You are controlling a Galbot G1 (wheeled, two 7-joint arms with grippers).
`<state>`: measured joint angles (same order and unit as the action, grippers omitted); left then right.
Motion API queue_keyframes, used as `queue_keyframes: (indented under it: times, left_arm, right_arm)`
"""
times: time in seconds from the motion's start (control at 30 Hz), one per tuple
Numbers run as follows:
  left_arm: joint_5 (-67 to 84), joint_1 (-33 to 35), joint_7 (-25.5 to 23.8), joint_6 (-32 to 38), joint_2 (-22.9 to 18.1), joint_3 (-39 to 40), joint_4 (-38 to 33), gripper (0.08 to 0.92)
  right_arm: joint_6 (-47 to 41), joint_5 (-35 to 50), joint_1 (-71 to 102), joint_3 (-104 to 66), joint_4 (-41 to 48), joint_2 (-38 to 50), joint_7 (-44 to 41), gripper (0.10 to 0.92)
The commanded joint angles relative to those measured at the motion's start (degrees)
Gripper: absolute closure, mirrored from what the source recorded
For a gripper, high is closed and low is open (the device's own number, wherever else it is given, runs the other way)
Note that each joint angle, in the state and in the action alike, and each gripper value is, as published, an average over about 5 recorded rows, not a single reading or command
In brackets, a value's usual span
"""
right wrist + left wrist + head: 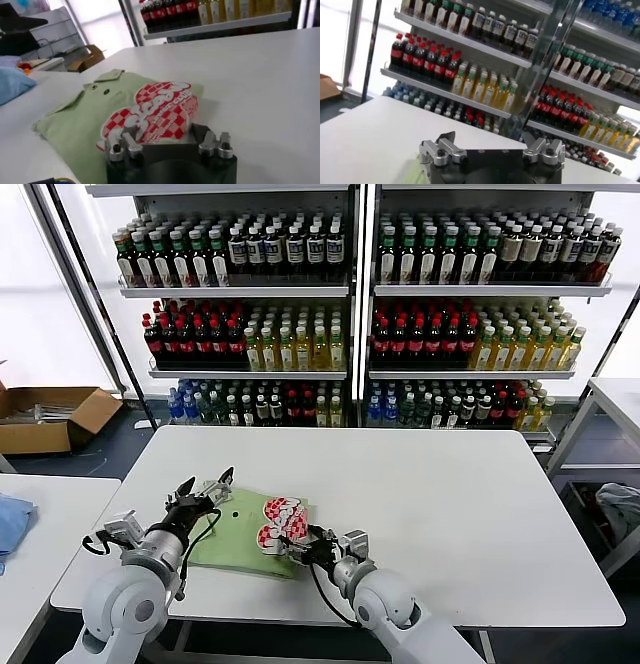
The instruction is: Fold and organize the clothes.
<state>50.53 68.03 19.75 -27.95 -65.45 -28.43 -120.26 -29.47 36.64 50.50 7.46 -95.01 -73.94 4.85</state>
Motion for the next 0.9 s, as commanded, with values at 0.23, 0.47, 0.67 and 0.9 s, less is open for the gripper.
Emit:
queue_keyframes:
  times: [0.23, 0.47, 0.67, 0.9]
  left_arm:
    - [-0.91, 0.70, -1.40, 0.44, 0.86, -2.51, 0.09, 0.177]
    - [-0.94, 0.45, -2.05, 1.03, 0.12, -2.24, 1.06, 0.177]
    - [-1.14, 0.50, -2.18, 1.05, -1.53, -1.24, 1.38, 0.177]
    - [-1.37, 1.04, -2.10, 1.05, -2.40, -0.63, 0.93, 0.177]
  right_arm:
    - [-0.96, -5.38, -4.29, 2.29, -1.45, 3.10, -7.63, 0.533]
    - [-2.92, -3.46, 1.29, -8.65, -8.89, 13.92, -13.06, 0.732]
    - [-0.24, -2.81, 8.23, -16.42, -10.79, 23.64, -16.20, 0.894]
    - [2.28, -4.75, 13.34, -21.63, -10.93, 27.01, -15.61, 0.920]
